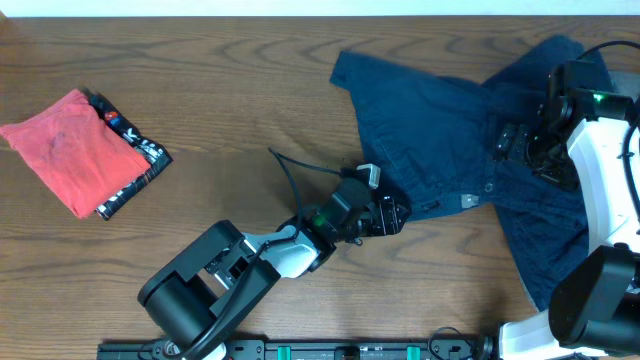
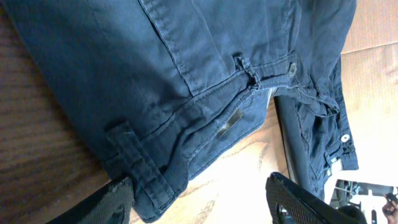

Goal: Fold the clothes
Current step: 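Reach the left gripper to the shorts' waistband and grasp it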

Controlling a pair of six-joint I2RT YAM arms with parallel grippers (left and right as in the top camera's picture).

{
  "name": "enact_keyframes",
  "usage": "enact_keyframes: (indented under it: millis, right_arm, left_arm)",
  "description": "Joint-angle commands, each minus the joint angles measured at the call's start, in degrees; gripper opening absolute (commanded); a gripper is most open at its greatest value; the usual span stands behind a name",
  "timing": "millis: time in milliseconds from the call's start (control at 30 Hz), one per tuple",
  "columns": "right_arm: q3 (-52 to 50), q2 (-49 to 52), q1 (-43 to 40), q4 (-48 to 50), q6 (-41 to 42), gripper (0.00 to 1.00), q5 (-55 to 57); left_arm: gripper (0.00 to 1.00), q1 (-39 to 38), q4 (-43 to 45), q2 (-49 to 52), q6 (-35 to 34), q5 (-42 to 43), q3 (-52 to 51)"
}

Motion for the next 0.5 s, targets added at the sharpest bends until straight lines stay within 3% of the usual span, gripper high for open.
enact_keyframes:
  millis: [0, 167, 467]
  right_arm:
    - [0.6, -0.4, -0.4, -0.2, 0.8, 0.99, -0.4]
    - [0.6, -0.4, -0.4, -0.6, 0.8, 0.99, -0.4]
    - [0.6, -0.4, -0.4, -0.7, 0.8, 0.99, -0.4]
  left_arm:
    - [0.69, -0.7, 0.1, 1.2, -1.8, -2.1, 0.0]
    - [0.7, -0.6, -1.3, 2.8, -11.6, -3.7, 0.0]
    - [0.7, -0.7, -3.2, 2.9, -21.7, -7.3, 0.0]
